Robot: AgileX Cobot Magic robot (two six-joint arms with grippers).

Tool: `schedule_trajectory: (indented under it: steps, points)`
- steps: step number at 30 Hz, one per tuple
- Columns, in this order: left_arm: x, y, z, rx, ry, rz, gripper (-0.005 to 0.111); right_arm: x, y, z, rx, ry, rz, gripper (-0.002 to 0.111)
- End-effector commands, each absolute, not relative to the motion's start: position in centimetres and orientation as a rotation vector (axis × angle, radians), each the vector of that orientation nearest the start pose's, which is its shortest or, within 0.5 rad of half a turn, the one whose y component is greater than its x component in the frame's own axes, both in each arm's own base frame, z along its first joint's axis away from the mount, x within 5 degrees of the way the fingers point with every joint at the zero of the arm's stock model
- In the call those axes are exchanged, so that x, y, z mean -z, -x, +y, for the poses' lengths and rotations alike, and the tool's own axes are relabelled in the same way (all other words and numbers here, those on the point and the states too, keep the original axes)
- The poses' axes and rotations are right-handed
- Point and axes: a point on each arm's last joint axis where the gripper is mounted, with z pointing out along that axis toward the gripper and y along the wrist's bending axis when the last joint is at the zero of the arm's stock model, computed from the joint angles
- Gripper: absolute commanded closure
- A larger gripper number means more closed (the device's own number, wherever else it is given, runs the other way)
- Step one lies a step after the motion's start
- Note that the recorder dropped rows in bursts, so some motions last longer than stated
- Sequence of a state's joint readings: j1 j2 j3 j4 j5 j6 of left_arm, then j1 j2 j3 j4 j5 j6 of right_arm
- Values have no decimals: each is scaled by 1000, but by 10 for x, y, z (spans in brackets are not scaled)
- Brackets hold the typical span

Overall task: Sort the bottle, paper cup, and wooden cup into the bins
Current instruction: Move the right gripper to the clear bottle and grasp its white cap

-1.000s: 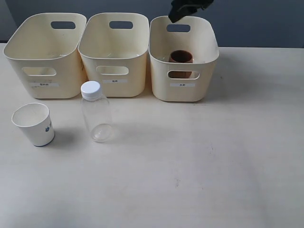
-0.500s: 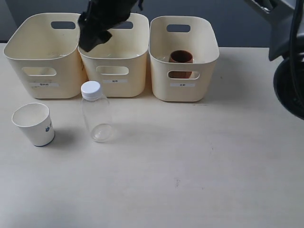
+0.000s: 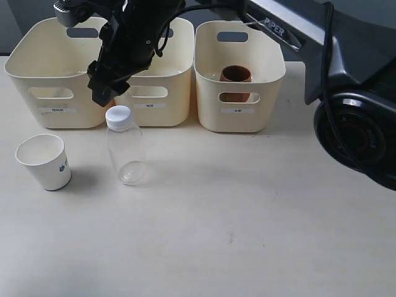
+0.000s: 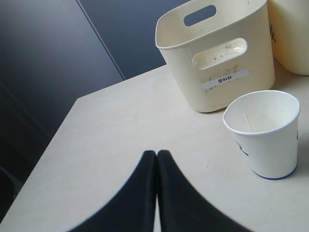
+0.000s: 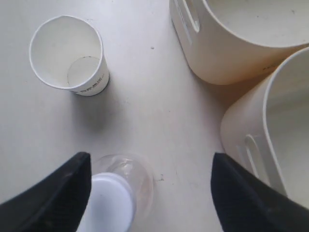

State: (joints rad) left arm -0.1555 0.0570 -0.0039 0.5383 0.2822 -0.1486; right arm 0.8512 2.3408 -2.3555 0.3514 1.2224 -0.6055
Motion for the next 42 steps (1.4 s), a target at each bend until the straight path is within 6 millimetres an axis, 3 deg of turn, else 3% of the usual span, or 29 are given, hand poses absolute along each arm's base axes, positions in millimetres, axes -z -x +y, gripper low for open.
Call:
schedule_trajectory:
  steps: [1,4,8,15,21,25,33,42]
  points:
    - [-188,-59,4,-277,-366,1752,107,-272,-313,404,-596,1729,2048,42]
    - [-188,-59,4,-277,-366,1752,107,-273,-313,404,-602,1712,2061,41]
    - [-188,-59,4,-277,-366,1752,107,-280,-312,402,-609,1686,2068,31]
    - [-188,-59,4,-277,-366,1752,107,-287,-310,401,-609,1628,2111,31]
    - [-188,-59,4,-277,-366,1752,107,-272,-298,399,-500,1699,2160,31]
    - [-188,-59,4,-277,-366,1752,107,-270,-290,394,-516,1718,2187,31]
    - [-188,-59,4,-277,-366,1752,107,-259,-289,399,-563,1749,2188,31]
    - [-188,-59,4,-277,-366,1752,107,-259,-289,399,-554,1761,2177,31]
